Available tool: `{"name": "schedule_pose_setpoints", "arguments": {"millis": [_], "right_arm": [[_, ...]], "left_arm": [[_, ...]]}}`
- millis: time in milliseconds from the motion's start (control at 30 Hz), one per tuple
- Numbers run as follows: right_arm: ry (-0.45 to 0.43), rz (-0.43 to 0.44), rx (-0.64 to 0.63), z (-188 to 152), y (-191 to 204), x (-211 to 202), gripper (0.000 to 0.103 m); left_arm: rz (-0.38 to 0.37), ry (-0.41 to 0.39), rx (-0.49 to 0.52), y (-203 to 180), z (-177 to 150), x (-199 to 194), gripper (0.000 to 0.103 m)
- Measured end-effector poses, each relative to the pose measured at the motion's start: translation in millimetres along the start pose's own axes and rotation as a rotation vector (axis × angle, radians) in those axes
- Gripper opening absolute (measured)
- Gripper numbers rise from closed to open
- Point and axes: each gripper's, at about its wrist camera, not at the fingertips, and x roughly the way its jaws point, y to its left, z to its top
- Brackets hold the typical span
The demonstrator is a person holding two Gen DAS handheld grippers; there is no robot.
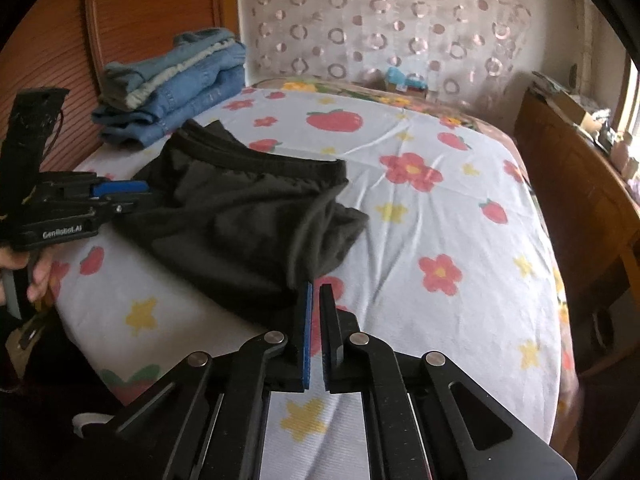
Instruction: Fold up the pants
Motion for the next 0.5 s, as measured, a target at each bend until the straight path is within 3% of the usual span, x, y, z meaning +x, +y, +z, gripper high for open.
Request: {"name": "schedule_pose_setpoints", "arguments": {"millis": [167, 233, 267, 400, 500], "right_arm": [[-0.013, 0.029, 0.025, 4, -7, -7, 0.002], [-0.012, 0.037, 0.029, 9, -7, -9, 0.024], [-0.015, 0.031, 0.027, 11, -7, -9, 0.03], [-0.021, 0.042, 0.042, 20, -10, -5, 0.041], [-0.018, 0.05, 0.046, 28, -12, 2, 0.042]], "left_arm": [[-0.003, -0.01, 0.002, -1, -1, -1, 0.027], [-0.002, -0.004, 0.013, -2, -1, -2, 0.028], [0.002, 0.007, 0.021, -3, 0, -2, 0.028], [0.002, 0.014, 0.013, -2, 10, -11, 0.028], [-0.023, -0.015, 0.007, 3, 19, -20, 0.028]]}}
